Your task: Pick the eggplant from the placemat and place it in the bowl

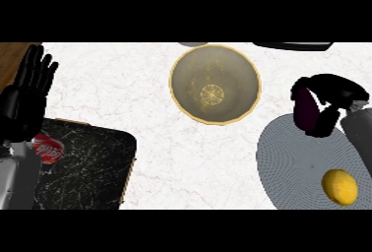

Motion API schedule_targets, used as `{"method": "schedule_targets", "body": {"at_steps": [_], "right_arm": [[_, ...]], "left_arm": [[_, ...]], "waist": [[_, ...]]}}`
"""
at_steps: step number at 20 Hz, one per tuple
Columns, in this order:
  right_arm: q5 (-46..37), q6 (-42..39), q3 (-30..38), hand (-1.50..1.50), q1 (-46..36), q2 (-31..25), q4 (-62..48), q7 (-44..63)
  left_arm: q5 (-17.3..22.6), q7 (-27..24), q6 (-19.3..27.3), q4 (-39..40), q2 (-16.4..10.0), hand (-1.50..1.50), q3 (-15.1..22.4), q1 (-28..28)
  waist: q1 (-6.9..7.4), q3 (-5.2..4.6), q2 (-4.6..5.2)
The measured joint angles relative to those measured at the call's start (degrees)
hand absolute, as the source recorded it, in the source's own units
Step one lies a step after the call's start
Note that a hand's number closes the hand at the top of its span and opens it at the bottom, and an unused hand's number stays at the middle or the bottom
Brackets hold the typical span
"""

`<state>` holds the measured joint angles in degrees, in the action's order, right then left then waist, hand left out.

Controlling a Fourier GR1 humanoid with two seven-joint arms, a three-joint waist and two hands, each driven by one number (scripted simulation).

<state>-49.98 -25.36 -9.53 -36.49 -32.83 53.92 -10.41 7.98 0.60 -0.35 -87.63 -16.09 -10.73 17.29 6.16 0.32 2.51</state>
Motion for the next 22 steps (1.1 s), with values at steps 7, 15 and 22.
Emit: {"method": "schedule_targets", "body": {"at_steps": [7, 15, 22], "right_arm": [[-0.9, 2.7, -0.9, 1.5, -7.6, -6.9, -4.8, -17.6], [1.0, 9.1, 3.9, 1.5, -15.1, -12.5, -13.4, -32.3], [6.7, 9.9, 8.0, 1.5, -22.2, -14.2, -19.8, -40.8]], "left_arm": [[-0.3, -0.1, -0.3, -0.4, 1.3, 0.0, 2.1, 2.0], [-0.4, -0.2, -0.4, 0.4, 1.6, 0.0, 2.4, 2.9], [-1.2, -0.2, 0.2, 1.4, 1.7, 0.0, 2.7, 3.4]], "waist": [[2.81, 0.3, 1.56], [3.07, 0.28, 1.71], [2.7, 0.16, 1.13]]}}
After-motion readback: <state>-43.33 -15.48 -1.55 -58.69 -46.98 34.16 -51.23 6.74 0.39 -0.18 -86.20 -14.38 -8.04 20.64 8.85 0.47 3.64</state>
